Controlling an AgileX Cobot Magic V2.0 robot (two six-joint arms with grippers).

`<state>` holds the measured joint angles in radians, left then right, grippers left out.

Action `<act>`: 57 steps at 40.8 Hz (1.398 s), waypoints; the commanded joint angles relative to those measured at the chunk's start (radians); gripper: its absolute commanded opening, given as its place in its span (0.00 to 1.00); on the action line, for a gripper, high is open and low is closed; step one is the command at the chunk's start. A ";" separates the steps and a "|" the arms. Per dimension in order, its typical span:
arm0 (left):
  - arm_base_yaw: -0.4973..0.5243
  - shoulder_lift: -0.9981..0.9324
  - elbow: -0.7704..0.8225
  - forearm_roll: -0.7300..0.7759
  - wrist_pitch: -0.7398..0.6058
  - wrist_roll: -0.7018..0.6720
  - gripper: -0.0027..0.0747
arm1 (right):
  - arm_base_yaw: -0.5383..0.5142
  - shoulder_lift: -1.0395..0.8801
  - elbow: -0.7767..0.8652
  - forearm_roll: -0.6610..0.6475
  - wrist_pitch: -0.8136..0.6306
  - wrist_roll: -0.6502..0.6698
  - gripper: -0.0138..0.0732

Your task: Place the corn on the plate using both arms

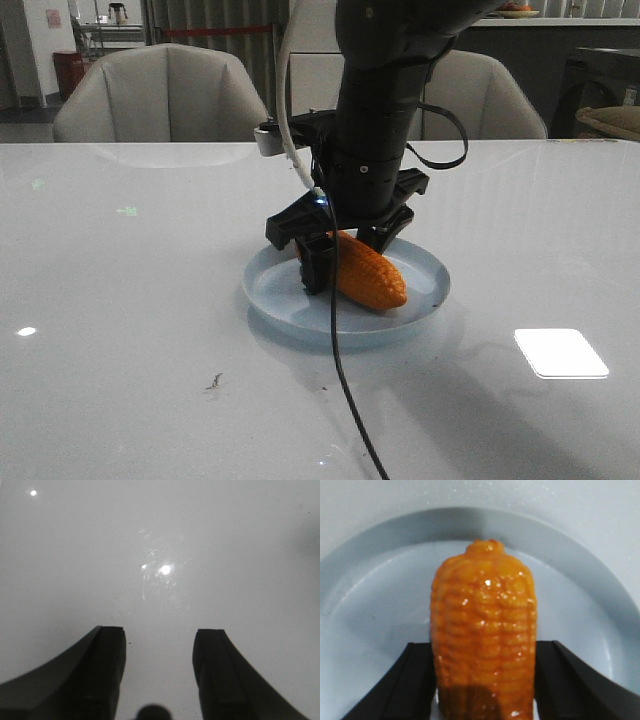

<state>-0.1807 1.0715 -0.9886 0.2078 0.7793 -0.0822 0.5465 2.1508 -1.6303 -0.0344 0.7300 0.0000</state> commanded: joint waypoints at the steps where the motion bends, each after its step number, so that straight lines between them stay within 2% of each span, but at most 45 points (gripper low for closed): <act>1: 0.003 -0.021 -0.029 0.005 -0.060 -0.010 0.53 | -0.002 -0.067 -0.037 -0.002 -0.013 -0.011 0.73; 13: 0.003 -0.021 -0.029 0.005 -0.060 -0.010 0.53 | -0.002 -0.067 -0.116 -0.003 0.066 -0.011 0.73; 27: 0.003 -0.021 -0.029 0.004 -0.060 -0.010 0.53 | -0.009 -0.133 -0.372 -0.041 0.315 -0.010 0.73; 34: 0.003 -0.021 -0.029 0.004 -0.060 -0.010 0.53 | -0.054 -0.211 -0.482 -0.047 0.438 -0.009 0.73; 41: 0.003 -0.021 -0.029 0.006 -0.060 -0.010 0.53 | -0.134 -0.362 -0.489 -0.042 0.487 0.000 0.73; 49: 0.003 -0.021 -0.029 0.006 -0.055 -0.010 0.53 | -0.287 -0.588 -0.390 0.000 0.477 0.000 0.73; 53: 0.003 -0.021 -0.029 0.006 -0.052 -0.010 0.53 | -0.370 -0.709 -0.233 0.004 0.429 0.000 0.73; 57: 0.003 -0.021 -0.029 0.006 -0.049 -0.010 0.53 | -0.460 -0.854 -0.010 0.004 0.363 0.000 0.73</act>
<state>-0.1807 1.0715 -0.9886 0.2078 0.7814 -0.0822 0.1428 1.4228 -1.7650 -0.0329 1.1914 0.0000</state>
